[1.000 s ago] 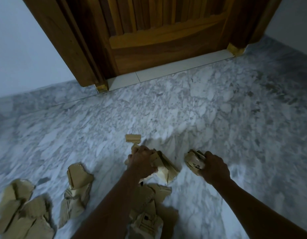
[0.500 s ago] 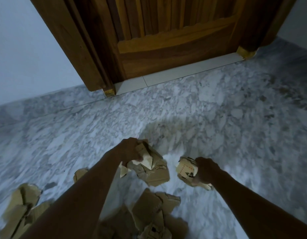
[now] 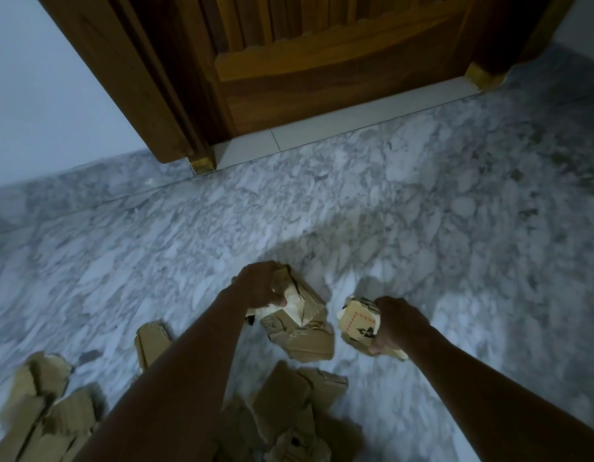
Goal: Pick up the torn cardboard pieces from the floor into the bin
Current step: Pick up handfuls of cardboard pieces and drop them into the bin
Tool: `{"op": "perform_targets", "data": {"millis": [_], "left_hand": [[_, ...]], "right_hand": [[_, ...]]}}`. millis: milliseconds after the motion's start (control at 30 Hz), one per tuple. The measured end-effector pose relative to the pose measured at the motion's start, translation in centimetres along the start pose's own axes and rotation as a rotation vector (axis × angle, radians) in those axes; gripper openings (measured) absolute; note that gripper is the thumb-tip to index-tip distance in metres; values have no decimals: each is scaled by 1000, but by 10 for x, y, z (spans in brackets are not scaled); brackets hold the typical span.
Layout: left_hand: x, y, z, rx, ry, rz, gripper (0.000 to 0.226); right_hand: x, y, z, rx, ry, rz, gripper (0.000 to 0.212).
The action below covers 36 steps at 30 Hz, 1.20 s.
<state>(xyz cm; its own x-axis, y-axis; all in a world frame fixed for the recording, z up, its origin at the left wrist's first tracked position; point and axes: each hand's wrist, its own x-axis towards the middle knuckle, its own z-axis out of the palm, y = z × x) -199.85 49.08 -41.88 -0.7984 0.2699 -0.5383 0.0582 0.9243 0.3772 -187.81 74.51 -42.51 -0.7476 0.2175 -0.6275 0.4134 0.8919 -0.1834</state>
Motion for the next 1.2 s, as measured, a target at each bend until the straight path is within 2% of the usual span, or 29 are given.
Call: {"op": "perform_targets", "data": {"millis": [100,233,333,500,633,667,733,800,967,1067,1133,1200], "left_hand": [[-6,3,1,-44,32,21,74],[-21,-1,4,-193,68,22,76],[-41,-15,1,-259,129,18,66],[-87,-45,-11,-386,276,-64,61],[-114,-71,-4,-358,300,-161,51],[-119,-75,1,-352,286,-186,50],[-124,-82,14,-294,279,-214,53],[-127,-86,29,-215,311,-229,53],[-128,-86,40,-92,338,-211,55],[-127,-87,39,-45,332,-191,51],[-127,-87,40,-65,334,-195,49],[-128,-87,44,-91,348,-214,48]], "right_hand": [[-2,0,0,9,21,-11,76],[-9,0,6,22,69,-14,70],[-16,-3,6,8,102,-24,68],[-23,-5,-2,0,34,-28,66],[-28,-31,-24,-12,-88,-239,54],[-29,-44,-25,-11,-78,-285,56],[-33,-67,-16,-17,-65,-354,75],[-40,-81,7,-63,-60,-346,87],[-55,-84,51,-106,170,-266,79],[-49,-74,42,-59,105,-273,81],[-45,-64,34,-74,71,-279,90],[-50,-60,31,-105,79,-271,84]]}}
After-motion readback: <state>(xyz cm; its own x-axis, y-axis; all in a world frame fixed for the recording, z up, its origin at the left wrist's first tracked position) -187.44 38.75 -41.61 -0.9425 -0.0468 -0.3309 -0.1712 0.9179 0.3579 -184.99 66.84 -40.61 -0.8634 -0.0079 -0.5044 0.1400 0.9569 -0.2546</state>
